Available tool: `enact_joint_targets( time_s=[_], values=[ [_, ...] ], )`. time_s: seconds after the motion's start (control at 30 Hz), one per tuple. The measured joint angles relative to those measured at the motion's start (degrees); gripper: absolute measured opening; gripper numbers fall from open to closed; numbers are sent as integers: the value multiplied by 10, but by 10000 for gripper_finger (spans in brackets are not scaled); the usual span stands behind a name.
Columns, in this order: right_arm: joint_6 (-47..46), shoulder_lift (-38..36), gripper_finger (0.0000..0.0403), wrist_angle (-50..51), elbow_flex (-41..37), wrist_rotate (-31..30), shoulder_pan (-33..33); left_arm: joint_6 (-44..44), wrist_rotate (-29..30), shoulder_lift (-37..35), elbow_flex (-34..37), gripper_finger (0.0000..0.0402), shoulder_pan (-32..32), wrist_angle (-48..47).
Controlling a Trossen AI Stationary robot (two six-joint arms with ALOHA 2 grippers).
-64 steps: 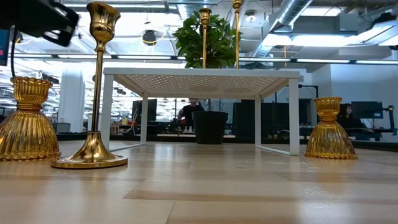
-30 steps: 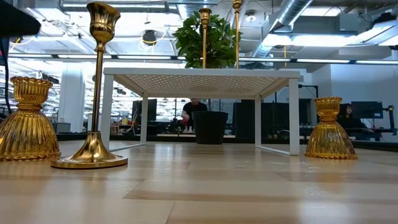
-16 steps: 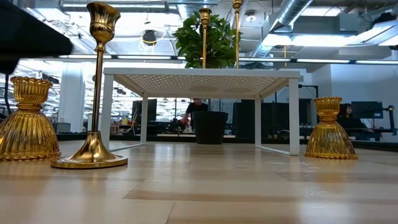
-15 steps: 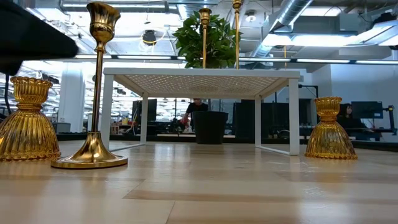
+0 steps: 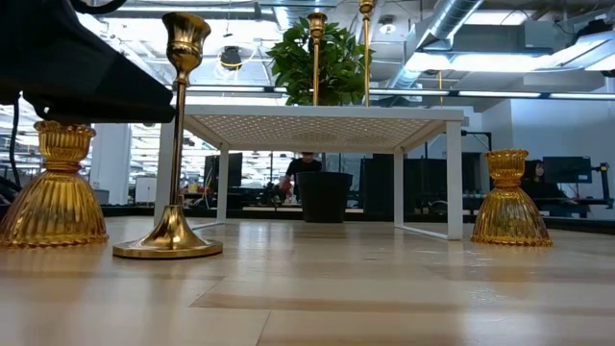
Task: Pick & Place candle stick holders
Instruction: Put the gold candle holder on the shelf
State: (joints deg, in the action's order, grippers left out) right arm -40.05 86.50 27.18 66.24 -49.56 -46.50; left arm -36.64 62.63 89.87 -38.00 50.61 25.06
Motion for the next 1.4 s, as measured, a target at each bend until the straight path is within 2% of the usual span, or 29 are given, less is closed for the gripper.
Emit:
enact_joint_targets(
  time_s=[0.3,0.77,0.93,1.23,1.4],
  values=[
    [0,0,0,2,0,2,0,-2,8,-2,1,126,1,-2],
    [0,0,0,2,0,2,0,21,17,-26,2,69,-3,-2],
    [0,0,0,2,0,2,0,32,1,-26,2,72,-17,-2],
    [0,0,0,2,0,2,0,34,-67,-26,2,102,-56,-3],
    [0,0,0,10,0,2,0,32,-76,-26,2,95,-60,-2]
  ],
)
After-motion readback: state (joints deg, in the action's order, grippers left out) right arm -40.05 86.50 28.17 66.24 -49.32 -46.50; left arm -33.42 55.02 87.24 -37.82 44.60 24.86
